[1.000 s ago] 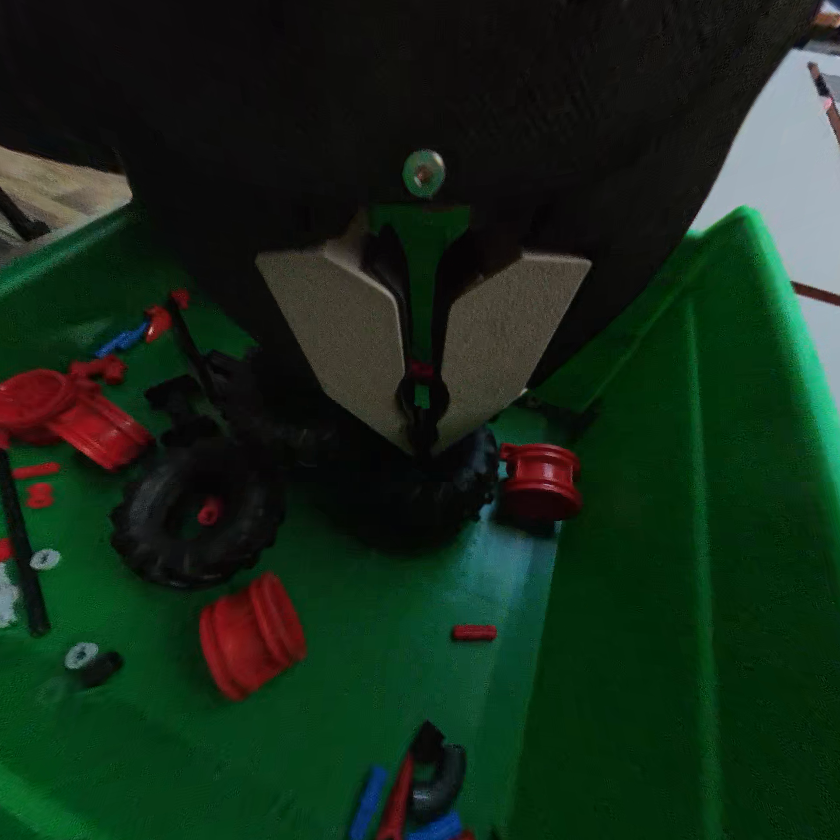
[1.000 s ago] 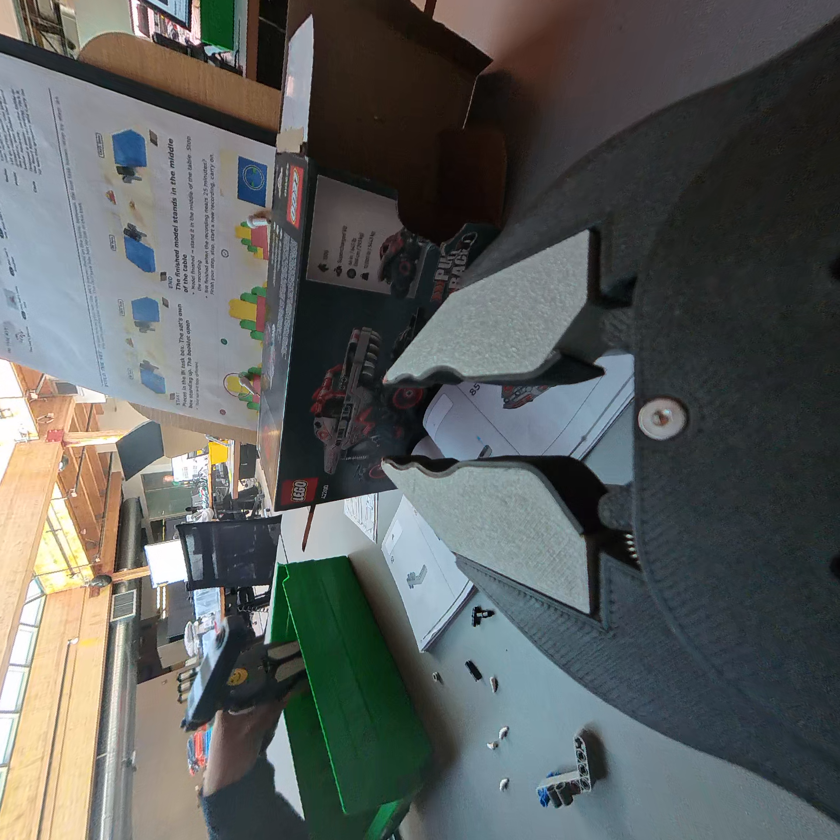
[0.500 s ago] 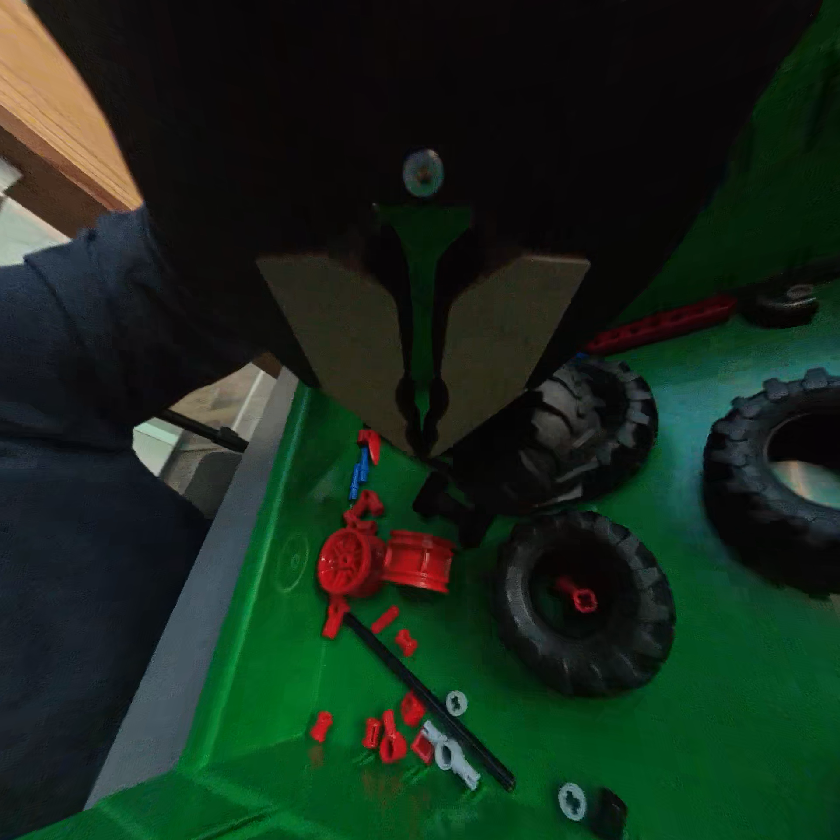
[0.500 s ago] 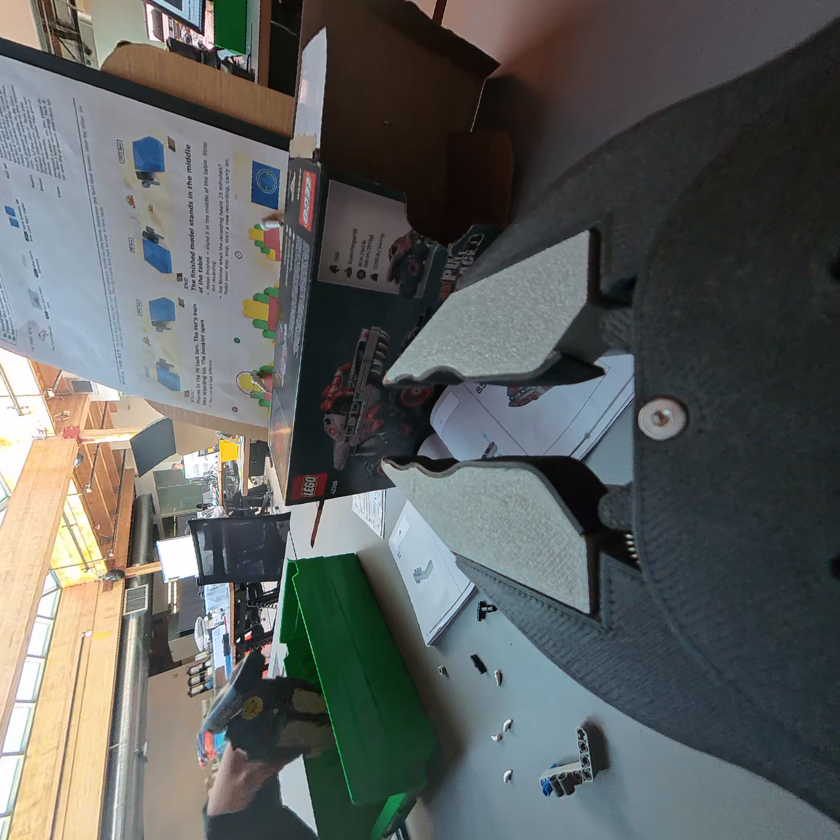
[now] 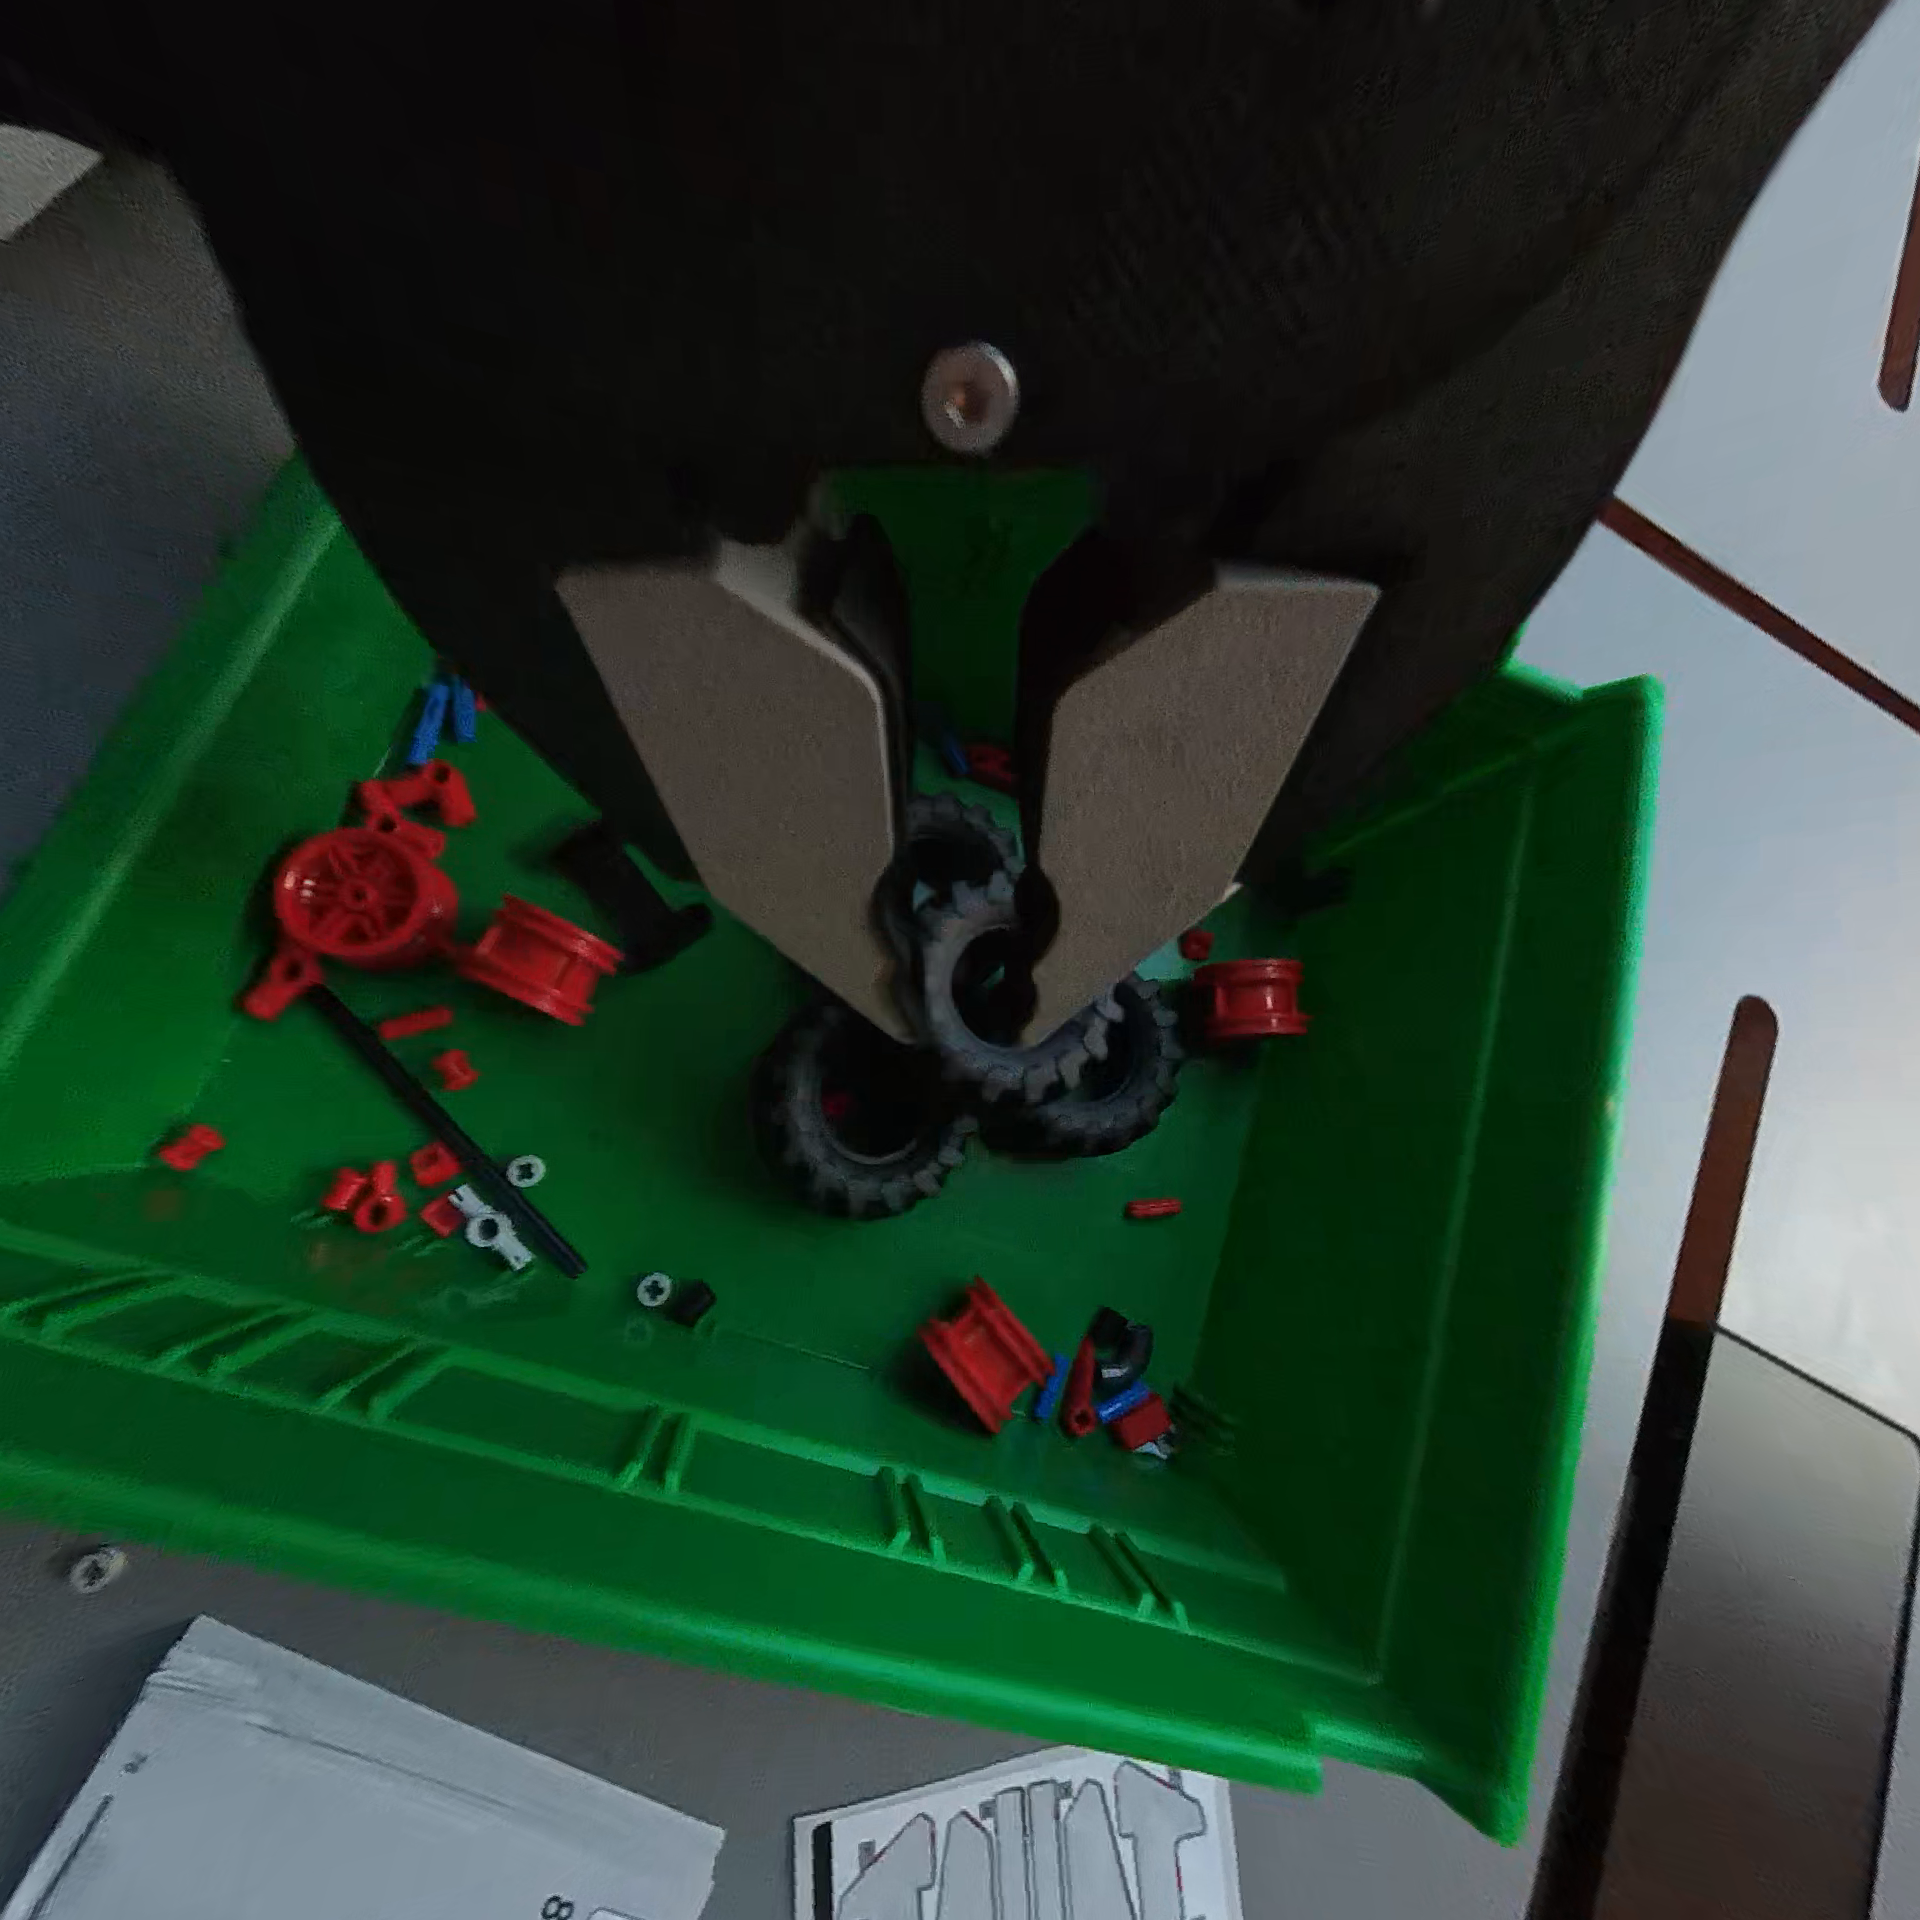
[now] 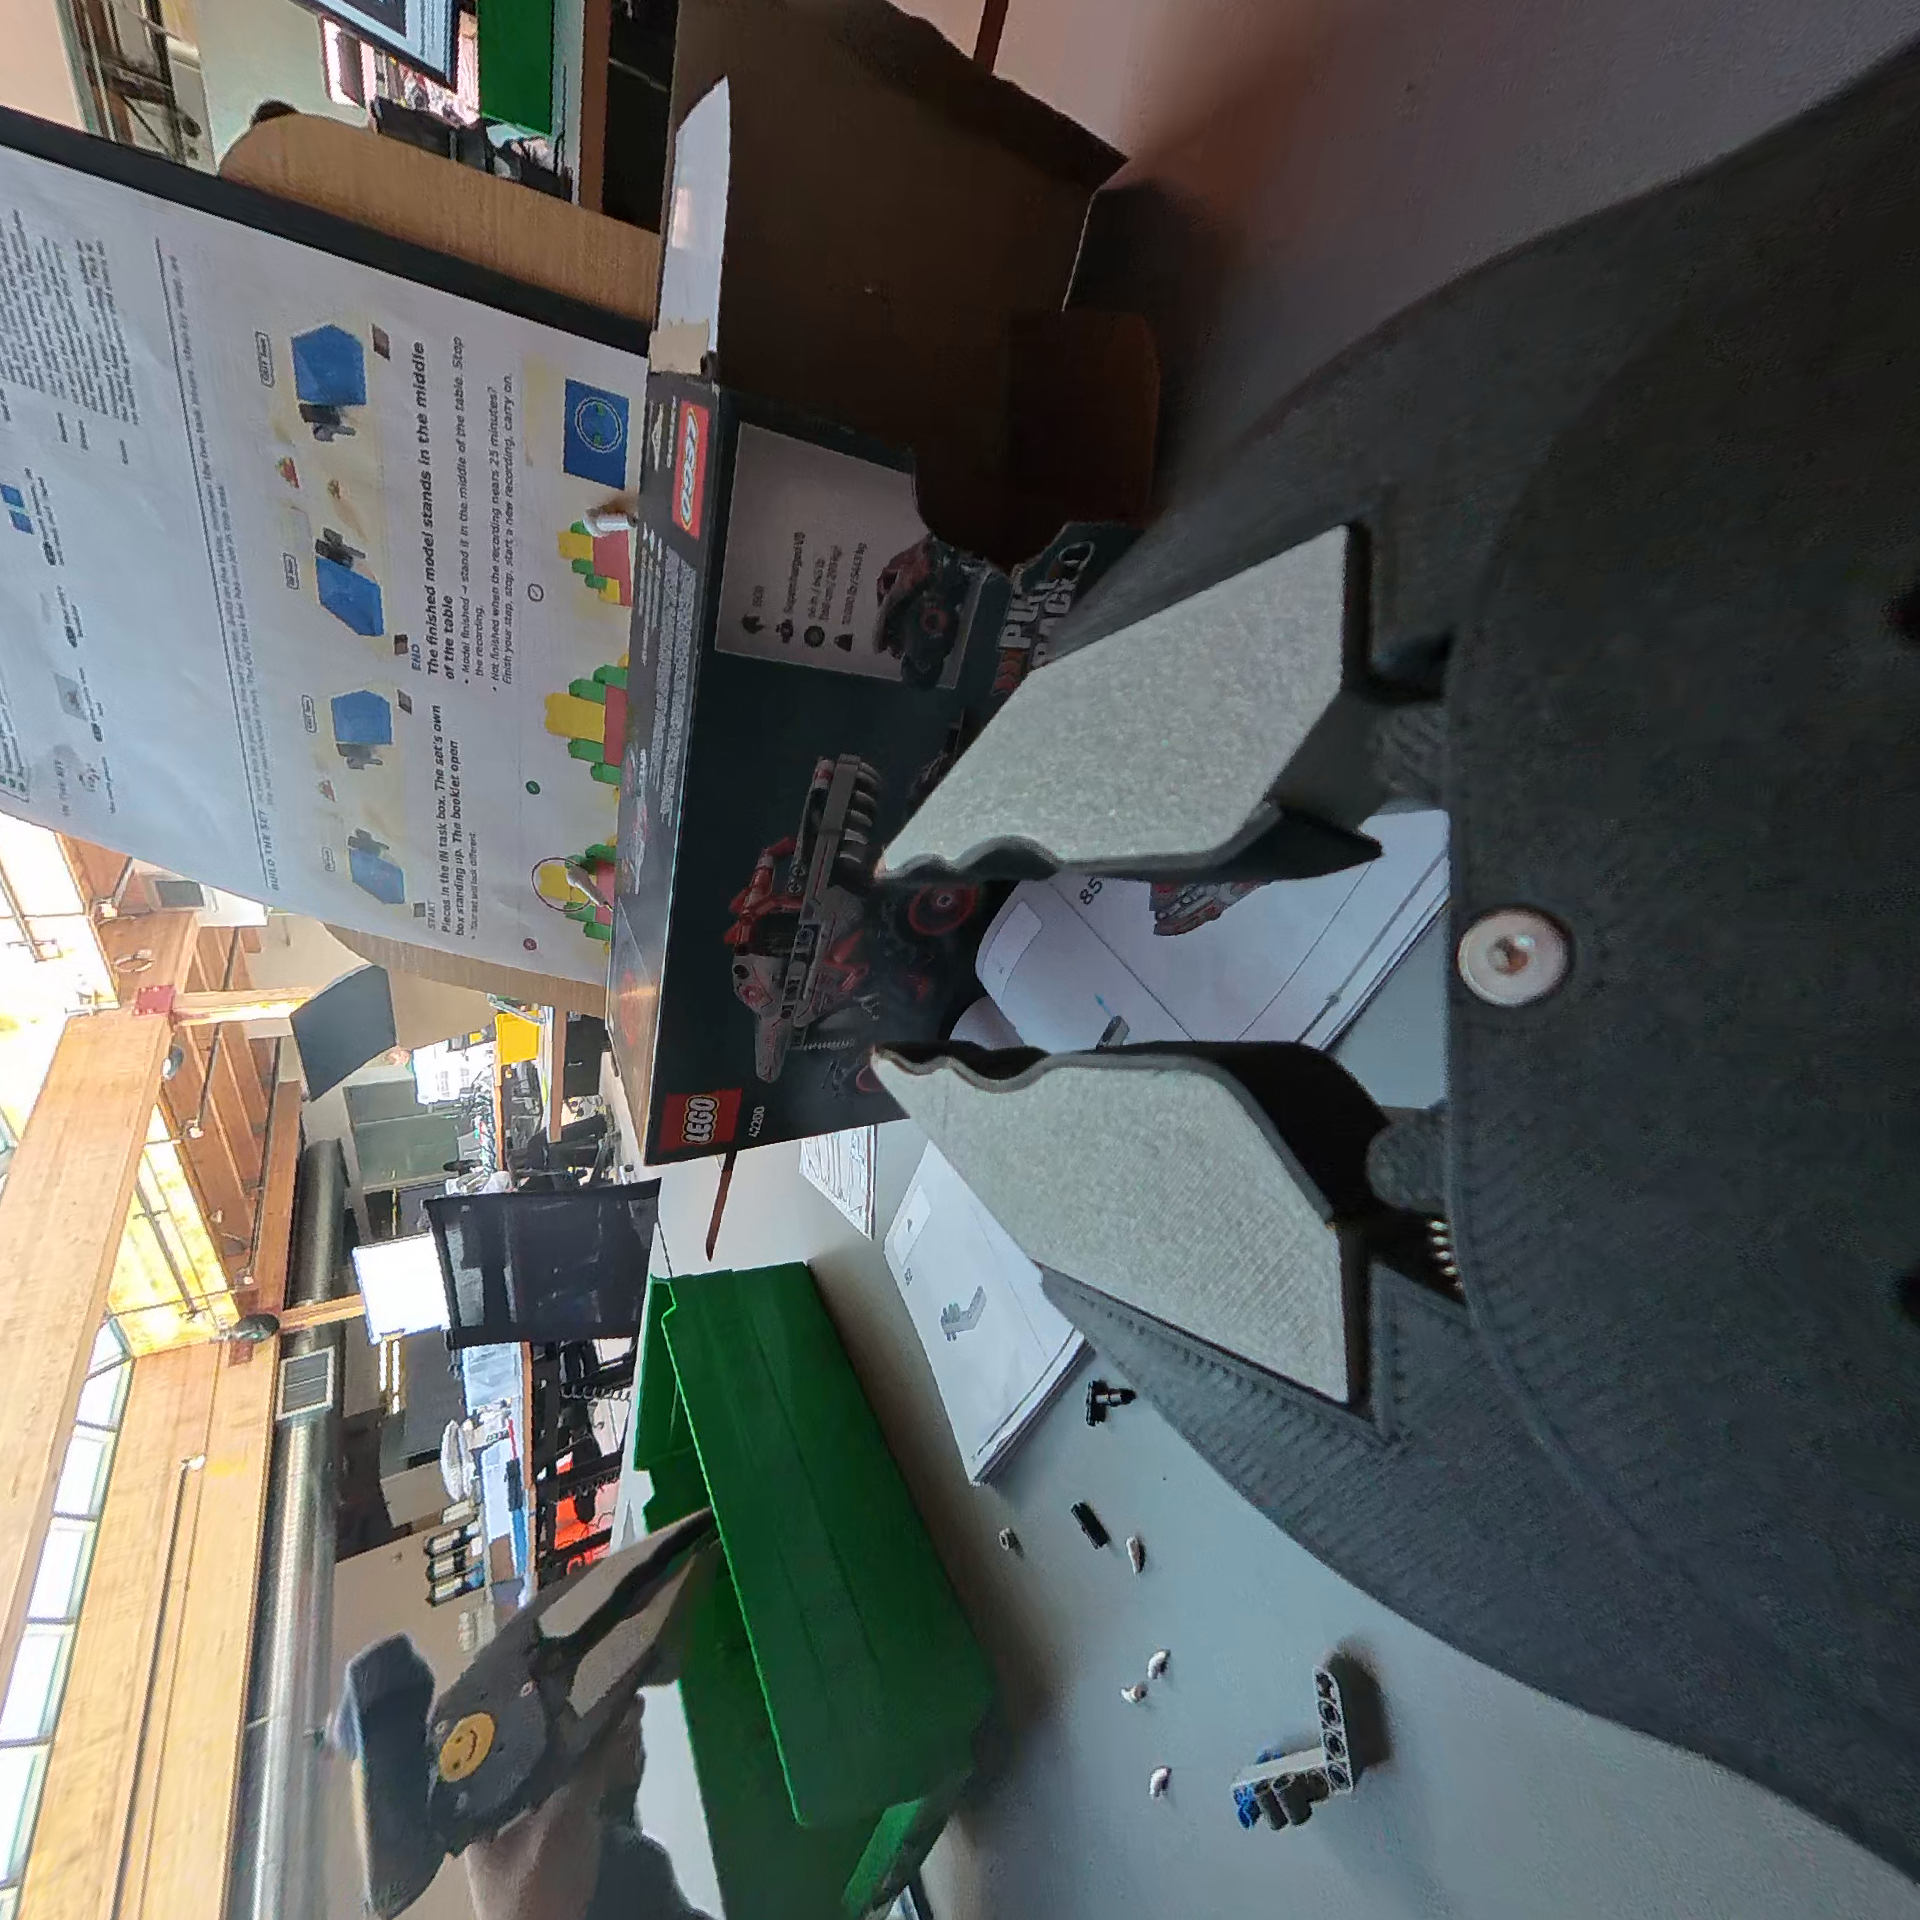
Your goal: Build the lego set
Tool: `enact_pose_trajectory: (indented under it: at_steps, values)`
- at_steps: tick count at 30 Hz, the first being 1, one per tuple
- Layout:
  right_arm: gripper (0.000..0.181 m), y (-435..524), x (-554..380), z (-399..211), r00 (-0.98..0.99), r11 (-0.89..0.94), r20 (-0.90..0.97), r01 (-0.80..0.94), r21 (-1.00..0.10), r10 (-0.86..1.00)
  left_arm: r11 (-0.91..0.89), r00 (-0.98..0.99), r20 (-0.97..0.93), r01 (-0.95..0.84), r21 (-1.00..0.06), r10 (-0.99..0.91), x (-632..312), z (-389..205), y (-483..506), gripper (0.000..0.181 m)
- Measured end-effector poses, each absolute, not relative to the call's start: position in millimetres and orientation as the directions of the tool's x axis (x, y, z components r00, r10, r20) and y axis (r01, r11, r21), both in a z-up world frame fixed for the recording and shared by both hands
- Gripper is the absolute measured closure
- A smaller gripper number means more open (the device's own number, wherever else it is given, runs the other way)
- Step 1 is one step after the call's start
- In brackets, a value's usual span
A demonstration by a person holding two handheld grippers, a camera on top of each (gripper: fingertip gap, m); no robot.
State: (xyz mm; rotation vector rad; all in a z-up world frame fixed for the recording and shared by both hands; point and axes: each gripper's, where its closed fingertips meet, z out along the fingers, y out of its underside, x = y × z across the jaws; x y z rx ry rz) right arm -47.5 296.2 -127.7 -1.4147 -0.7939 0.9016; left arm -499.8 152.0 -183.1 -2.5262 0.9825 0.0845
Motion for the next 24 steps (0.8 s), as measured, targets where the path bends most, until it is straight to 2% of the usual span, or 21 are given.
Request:
enact_pose_trajectory:
  at_steps: [3,5,8,12,16,20,24]
  values:
    - [0.156,298.6,-48.2,-131.6,0.469,-0.054,-0.064,-0.035,-0.998,0.881,-0.659,0.732,-0.134,-0.666,-0.349,-0.669,-492.6,-198.4,147.0,0.157]
    - [0.156,300.6,-48.1,-135.0,0.476,-0.060,-0.065,-0.024,-0.998,0.877,-0.639,0.728,-0.103,-0.653,-0.406,-0.678,-488.0,-200.9,154.6,0.154]
    - [0.156,304.1,-46.8,-138.3,0.488,-0.064,-0.063,-0.014,-0.998,0.871,-0.685,0.776,-0.046,-0.582,-0.438,-0.629,-497.7,-200.0,165.0,0.148]
    - [0.155,309.2,-46.7,-142.5,0.495,-0.067,-0.059,-0.002,-0.998,0.867,-0.727,0.753,0.184,-0.492,-0.478,-0.631,-481.3,-190.9,155.2,0.144]
    - [0.153,310.7,-47.8,-146.3,0.496,-0.065,-0.050,0.012,-0.998,0.867,-0.712,0.778,0.146,-0.460,-0.530,-0.611,-486.0,-186.3,167.4,0.150]
    - [0.150,308.0,-50.0,-145.2,0.485,-0.066,-0.054,0.007,-0.998,0.873,-0.724,0.792,0.160,-0.429,-0.541,-0.589,-488.8,-180.6,169.4,0.141]
    - [0.148,306.8,-50.5,-148.4,0.478,-0.055,-0.032,0.033,-0.998,0.878,-0.710,0.802,0.109,-0.446,-0.545,-0.587,-494.3,-173.7,168.1,0.142]
